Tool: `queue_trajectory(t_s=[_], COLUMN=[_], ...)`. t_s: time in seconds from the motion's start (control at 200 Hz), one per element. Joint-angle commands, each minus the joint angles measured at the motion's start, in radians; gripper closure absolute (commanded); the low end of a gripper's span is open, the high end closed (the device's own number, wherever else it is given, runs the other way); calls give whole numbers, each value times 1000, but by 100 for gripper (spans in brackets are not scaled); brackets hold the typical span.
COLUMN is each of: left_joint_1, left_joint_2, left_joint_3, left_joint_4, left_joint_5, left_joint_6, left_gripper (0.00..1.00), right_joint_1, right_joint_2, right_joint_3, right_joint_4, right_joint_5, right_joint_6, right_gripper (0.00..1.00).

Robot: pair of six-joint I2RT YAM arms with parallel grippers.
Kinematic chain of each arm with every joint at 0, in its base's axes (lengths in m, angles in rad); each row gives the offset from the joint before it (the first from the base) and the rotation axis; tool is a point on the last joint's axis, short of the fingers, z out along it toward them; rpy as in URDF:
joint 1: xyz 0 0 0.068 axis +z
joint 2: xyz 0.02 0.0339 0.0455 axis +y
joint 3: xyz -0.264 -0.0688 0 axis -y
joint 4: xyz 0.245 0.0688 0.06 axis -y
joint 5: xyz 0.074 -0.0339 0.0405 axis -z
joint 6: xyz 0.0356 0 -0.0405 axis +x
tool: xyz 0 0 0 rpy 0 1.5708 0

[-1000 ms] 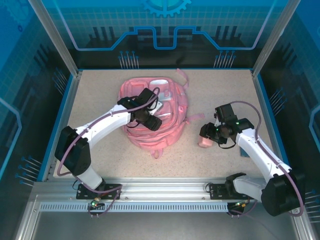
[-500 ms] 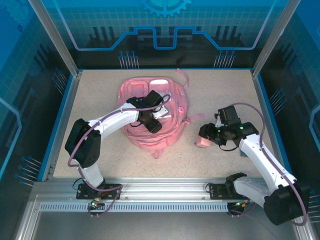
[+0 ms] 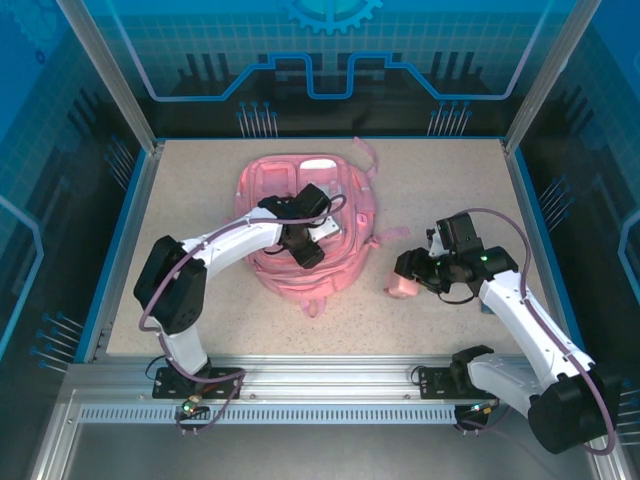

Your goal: Pack the student bag

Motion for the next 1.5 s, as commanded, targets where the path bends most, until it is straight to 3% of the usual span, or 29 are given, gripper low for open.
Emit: queue_trajectory(t_s=[0.0, 0.14, 0.375, 0.63, 0.74, 0.945, 1.096, 1.496], left_joint_1=[0, -7, -19, -23, -29, -35, -36, -38], left_joint_2=[29, 47, -21, -204, -256, -249, -261, -353], left_joint_3=[37, 70, 107, 105, 102, 176, 193, 138], left_joint_4=[6, -25, -31, 161, 263, 286, 309, 385], left_joint_5=[-55, -68, -114, -187, -204, -219, -236, -158], left_joint_6=[23, 53, 95, 9, -63, -150, -203, -271], left_gripper=[46, 49, 84, 100, 100, 100, 100, 100], right_joint_1=[11, 10, 10, 10, 15, 84, 167, 357], right_joint_2=[14, 41, 64, 60, 58, 125, 229, 589], right_joint_3=[7, 34, 106, 119, 114, 108, 141, 270], right_joint_4=[35, 56, 95, 239, 325, 491, 596, 888], right_joint_5=[-42, -70, -96, -191, -239, -249, -187, -61], right_joint_6=[-4, -1, 2, -6, 16, 114, 187, 335], right_gripper=[55, 55, 55, 54, 54, 54, 54, 58])
